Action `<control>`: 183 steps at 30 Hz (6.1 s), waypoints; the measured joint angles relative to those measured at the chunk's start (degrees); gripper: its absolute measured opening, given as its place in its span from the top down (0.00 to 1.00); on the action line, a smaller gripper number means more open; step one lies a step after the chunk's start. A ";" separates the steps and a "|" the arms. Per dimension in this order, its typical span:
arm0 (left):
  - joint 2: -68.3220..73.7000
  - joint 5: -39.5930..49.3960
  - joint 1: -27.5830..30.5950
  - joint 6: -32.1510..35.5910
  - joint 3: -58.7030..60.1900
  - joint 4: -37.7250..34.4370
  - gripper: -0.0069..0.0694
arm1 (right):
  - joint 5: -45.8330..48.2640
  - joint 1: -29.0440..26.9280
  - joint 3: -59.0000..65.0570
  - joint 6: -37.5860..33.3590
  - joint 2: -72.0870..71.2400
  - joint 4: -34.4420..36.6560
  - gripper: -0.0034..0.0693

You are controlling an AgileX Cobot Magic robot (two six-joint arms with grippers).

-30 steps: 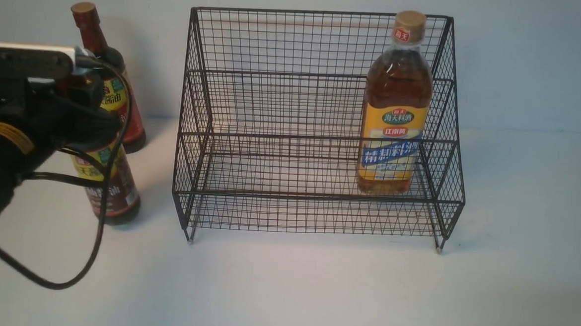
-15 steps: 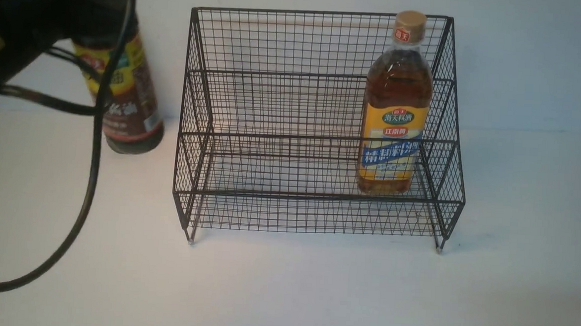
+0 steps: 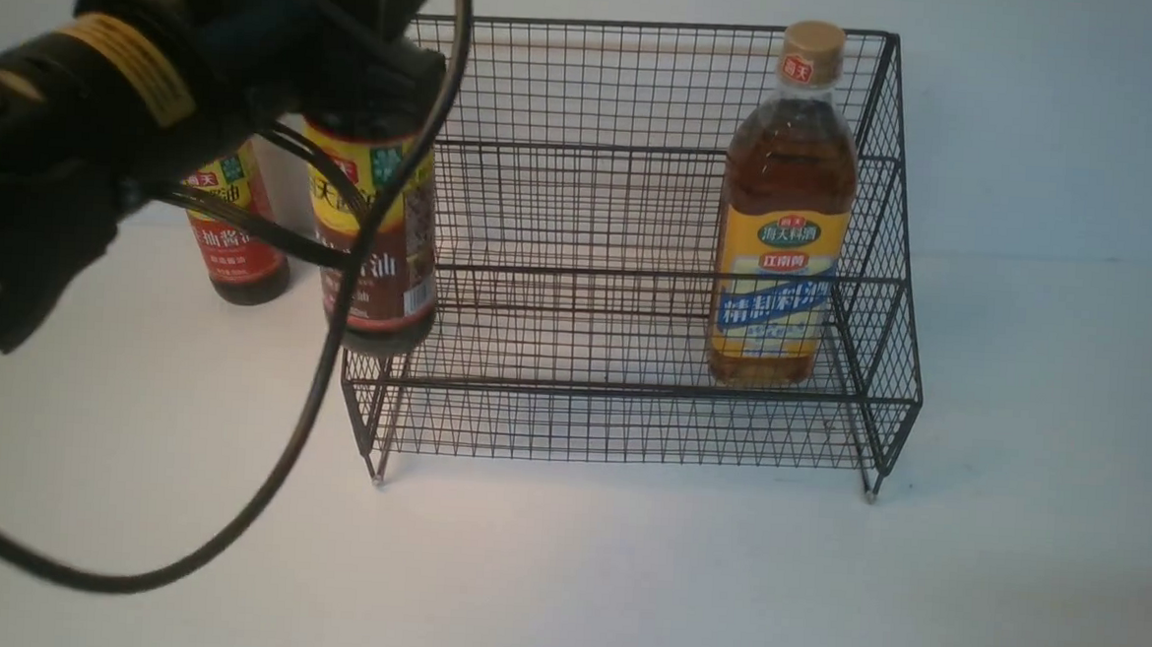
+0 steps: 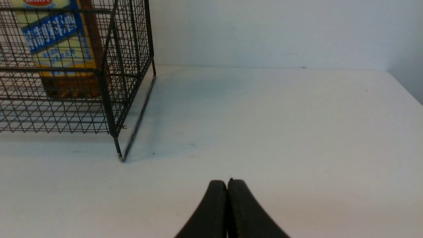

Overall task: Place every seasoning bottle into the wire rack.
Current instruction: Use the left arm to put the condiment bottle back on the shelf, then use the left arm to grab the condiment bottle closest to it

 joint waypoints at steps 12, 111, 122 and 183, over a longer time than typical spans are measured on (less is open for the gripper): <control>6.45 -0.57 -0.87 -0.20 0.00 -2.94 0.57 | 0.00 0.00 0.00 0.00 0.00 0.00 0.97; -5.98 13.57 26.21 18.50 -2.44 -23.12 0.87 | 0.00 0.00 0.00 0.00 0.00 0.00 0.97; 5.90 -4.03 24.76 17.75 -2.44 -18.57 0.52 | 0.00 0.00 0.00 0.00 0.00 0.00 0.97; 31.12 -1.13 24.31 12.35 -17.94 -17.24 0.54 | 0.00 0.00 0.00 0.00 0.00 0.00 0.97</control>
